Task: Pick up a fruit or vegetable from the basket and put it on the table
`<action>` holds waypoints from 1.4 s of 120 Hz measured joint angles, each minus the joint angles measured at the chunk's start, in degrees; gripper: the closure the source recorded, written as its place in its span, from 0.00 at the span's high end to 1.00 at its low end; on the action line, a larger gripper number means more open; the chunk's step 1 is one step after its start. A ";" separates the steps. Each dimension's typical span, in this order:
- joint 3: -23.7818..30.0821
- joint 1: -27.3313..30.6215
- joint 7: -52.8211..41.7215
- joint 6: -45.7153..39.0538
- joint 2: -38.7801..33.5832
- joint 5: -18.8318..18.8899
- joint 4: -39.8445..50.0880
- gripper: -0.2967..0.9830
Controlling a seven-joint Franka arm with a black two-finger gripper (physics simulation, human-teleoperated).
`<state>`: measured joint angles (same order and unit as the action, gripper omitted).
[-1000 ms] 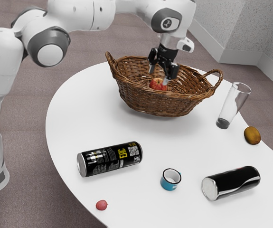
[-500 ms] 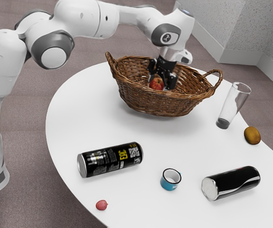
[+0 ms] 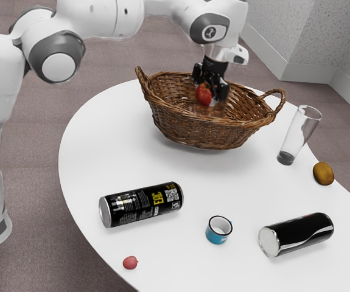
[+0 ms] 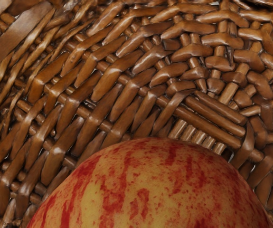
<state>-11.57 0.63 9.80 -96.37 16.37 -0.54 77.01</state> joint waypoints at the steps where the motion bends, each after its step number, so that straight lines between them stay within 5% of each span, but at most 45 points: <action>1: 0.01 0.00 0.01 0.19 -0.17 0.01 -0.22 0.48; 20: 0.24 2.01 0.11 4.06 -2.62 0.13 -3.55 0.47; 50: 8.98 19.83 0.20 9.14 -4.50 1.17 -6.88 0.48; 76: 9.19 27.70 0.21 10.86 -3.83 2.74 -7.26 0.48; 128: 6.97 30.41 0.36 7.11 1.86 3.01 -1.51 0.47; 143: 5.85 30.40 0.89 6.15 1.73 1.20 -0.70 0.65; 168: 5.36 30.40 1.55 6.95 1.53 -0.91 -1.59 0.74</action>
<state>-6.21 31.03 11.35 -89.42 17.89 -1.45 75.42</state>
